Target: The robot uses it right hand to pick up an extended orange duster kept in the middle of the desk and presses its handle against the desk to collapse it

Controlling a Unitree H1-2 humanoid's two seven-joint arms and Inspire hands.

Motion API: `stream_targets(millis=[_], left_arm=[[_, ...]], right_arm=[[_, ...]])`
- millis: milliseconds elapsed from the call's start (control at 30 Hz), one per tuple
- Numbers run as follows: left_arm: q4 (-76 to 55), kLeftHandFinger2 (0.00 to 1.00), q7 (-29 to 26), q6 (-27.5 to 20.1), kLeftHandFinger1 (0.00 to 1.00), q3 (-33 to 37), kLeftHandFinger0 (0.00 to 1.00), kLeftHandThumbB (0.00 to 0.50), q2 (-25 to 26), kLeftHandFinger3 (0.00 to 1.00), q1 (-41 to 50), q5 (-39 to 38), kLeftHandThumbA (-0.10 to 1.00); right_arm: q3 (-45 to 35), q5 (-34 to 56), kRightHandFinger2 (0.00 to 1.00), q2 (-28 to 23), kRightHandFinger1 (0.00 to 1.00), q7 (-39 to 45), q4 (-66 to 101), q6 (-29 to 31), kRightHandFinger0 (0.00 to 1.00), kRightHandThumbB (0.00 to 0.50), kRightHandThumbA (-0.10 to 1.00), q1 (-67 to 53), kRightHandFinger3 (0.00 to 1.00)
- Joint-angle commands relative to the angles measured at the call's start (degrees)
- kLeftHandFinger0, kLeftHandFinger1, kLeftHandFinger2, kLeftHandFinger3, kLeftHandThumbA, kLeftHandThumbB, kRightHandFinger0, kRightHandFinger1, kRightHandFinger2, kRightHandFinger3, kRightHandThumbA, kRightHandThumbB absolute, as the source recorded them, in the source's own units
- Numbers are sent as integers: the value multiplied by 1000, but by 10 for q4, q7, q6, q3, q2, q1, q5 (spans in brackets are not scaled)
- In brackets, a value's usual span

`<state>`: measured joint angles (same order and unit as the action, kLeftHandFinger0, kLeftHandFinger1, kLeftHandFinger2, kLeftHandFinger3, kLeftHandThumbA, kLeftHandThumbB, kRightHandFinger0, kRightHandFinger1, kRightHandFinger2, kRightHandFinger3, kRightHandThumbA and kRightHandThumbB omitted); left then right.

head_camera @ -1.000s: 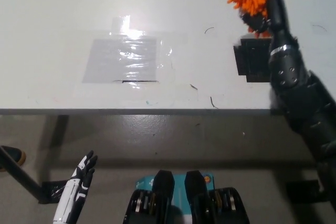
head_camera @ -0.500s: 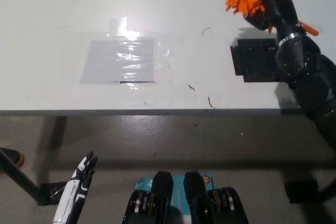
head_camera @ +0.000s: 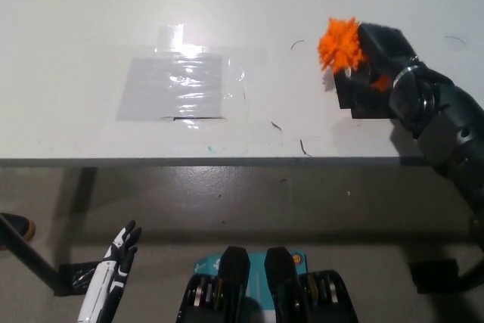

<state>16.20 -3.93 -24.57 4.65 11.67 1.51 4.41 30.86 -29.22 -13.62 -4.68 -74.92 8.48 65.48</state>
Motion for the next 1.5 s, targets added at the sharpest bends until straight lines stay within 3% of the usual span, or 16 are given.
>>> stream_targets(millis=[0,133,167,433,467,600,700,833,867,933,967,1133,1267,1367,1433,1467], left_arm=[[-12,1000,-6,-24,1000,-1,1000,500,7,1000,-2,-2,1000],[-12,1000,-7,-24,1000,3,1000,500,7,1000,1,0,1000],[-15,1000,-6,-24,1000,0,1000,500,6,1000,1,-3,1000],[-11,1000,-10,-24,1000,0,1000,500,6,1000,0,3,1000],[-9,1000,-12,-24,1000,0,1000,500,6,1000,-3,3,1000],[-7,1000,-6,-24,1000,-3,1000,500,4,1000,-4,-5,1000],[-13,1000,-11,-24,1000,-2,1000,500,5,1000,2,6,1000],[-13,1000,-11,-24,1000,-2,1000,500,5,1000,2,6,1000],[-10,1000,-10,-24,1000,-2,1000,500,4,1000,-2,4,1000],[-7,1000,-7,-24,1000,-4,1000,500,3,1000,-6,-1,1000],[-6,1000,-8,-24,1000,-4,1000,500,3,1000,-7,-1,1000],[-2,1000,-5,-24,1000,-5,1000,500,4,1000,-20,-6,1000],[4,1000,2,-24,1000,-7,1000,500,2,1000,-36,-13,1000],[2,1000,3,-24,1000,-9,1000,500,3,1000,-48,-14,1000],[7,1000,-8,-24,1000,-8,1000,500,5,1000,-56,-3,1000],[7,1000,-6,-24,1000,-7,1000,500,5,1000,-61,-5,1000]], right_arm=[[24,-24,1000,-9,1000,150,12,-75,1000,492,822,70,1000],[13,-9,1000,-22,1000,179,51,-79,1000,500,894,59,1000],[11,-11,1000,-38,1000,168,108,-65,1000,491,1000,46,1000],[-35,6,1000,-81,1000,172,304,-71,1000,500,1000,2,1000],[-115,84,1000,-114,1000,190,492,-82,1000,448,1000,-9,1000],[-167,125,1000,-123,1000,200,563,-81,1000,456,1000,-3,1000],[-264,211,1000,-156,1000,209,709,-149,1000,499,1000,42,1000],[-272,207,1000,-151,1000,217,715,-156,1000,500,1000,39,1000],[-352,303,1000,-152,1000,183,815,-181,1000,500,1000,44,1000],[-383,328,1000,-165,1000,168,879,-172,1000,470,1000,29,1000],[-392,320,1000,-166,1000,157,900,-166,1000,499,1000,17,1000],[-425,280,1000,-170,1000,120,1039,-125,1000,435,1000,-115,1000],[-452,319,1000,-157,1000,109,1147,-116,1000,419,1000,-261,1000],[-442,342,1000,-110,1000,85,1223,-128,1000,444,1000,-382,1000],[-424,323,1000,-75,1000,70,1233,-86,1000,479,1000,-448,1000],[-412,310,1000,-60,1000,66,1235,-55,1000,448,1000,-490,1000]])
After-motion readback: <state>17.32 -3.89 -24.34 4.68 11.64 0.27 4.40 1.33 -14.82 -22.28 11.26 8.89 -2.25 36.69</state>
